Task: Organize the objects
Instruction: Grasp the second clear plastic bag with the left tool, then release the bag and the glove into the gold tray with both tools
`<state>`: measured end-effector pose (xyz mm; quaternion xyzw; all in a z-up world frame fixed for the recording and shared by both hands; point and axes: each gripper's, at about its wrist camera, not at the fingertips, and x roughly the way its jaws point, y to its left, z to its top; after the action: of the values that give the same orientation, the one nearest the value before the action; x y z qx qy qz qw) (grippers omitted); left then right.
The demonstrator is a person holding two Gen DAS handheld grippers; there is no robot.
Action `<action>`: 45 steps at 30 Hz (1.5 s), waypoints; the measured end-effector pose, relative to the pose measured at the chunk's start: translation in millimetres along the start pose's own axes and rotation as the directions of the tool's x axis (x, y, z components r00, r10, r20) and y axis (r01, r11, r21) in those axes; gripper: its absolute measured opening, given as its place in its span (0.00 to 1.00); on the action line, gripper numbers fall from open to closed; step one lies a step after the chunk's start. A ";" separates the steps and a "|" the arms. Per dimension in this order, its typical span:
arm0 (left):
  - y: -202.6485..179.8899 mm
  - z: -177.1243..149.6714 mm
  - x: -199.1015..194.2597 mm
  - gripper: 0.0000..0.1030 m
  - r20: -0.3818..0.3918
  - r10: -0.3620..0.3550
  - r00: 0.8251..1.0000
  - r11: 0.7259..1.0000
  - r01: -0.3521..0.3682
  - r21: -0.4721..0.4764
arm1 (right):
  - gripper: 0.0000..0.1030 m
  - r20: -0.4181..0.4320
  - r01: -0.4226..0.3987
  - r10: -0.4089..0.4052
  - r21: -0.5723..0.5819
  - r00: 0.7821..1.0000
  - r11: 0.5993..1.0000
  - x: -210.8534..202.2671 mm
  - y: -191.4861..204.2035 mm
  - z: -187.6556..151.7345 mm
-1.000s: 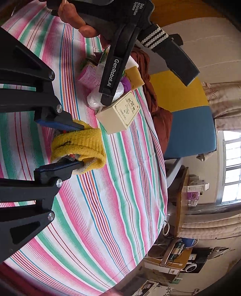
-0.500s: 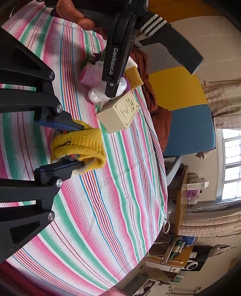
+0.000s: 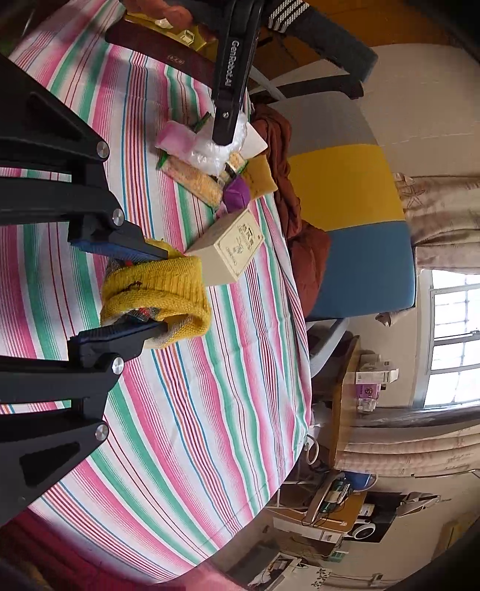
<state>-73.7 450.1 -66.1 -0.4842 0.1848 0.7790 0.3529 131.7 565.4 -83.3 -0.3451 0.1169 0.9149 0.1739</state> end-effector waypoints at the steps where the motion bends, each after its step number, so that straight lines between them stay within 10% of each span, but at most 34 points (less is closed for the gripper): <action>1: 4.7 -1.6 -3.9 0.36 0.003 -0.003 1.000 1.000 0.003 -0.009 | 0.30 0.003 0.002 -0.002 -0.005 1.000 1.000 -1.0 3.9 0.3; 12: 53.9 -19.9 -47.9 0.36 0.050 -0.040 0.998 0.995 0.044 -0.090 | 0.30 0.018 -0.023 0.024 -0.059 1.000 0.998 -16.1 44.5 8.0; 23: 160.2 -91.1 -110.7 0.36 0.100 0.070 0.992 0.980 -0.050 -0.192 | 0.30 0.030 -0.144 0.154 -0.205 0.988 0.968 -31.5 141.1 20.7; 35: 310.2 -197.0 -126.9 0.37 -0.014 0.346 0.938 0.856 -0.322 -0.406 | 0.30 -0.075 -0.426 0.436 -0.411 0.897 0.806 -17.7 342.4 32.7; 45: 337.1 -216.6 -118.1 0.41 -0.038 0.341 0.939 0.832 -0.320 -0.452 | 0.32 -0.231 -0.516 0.462 -0.449 0.856 0.730 21.4 424.3 6.7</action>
<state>-151.0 39.8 -80.0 -0.4962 0.0717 0.8600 0.0948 -56.5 185.7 -52.9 -0.3818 -0.0261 0.9074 -0.1740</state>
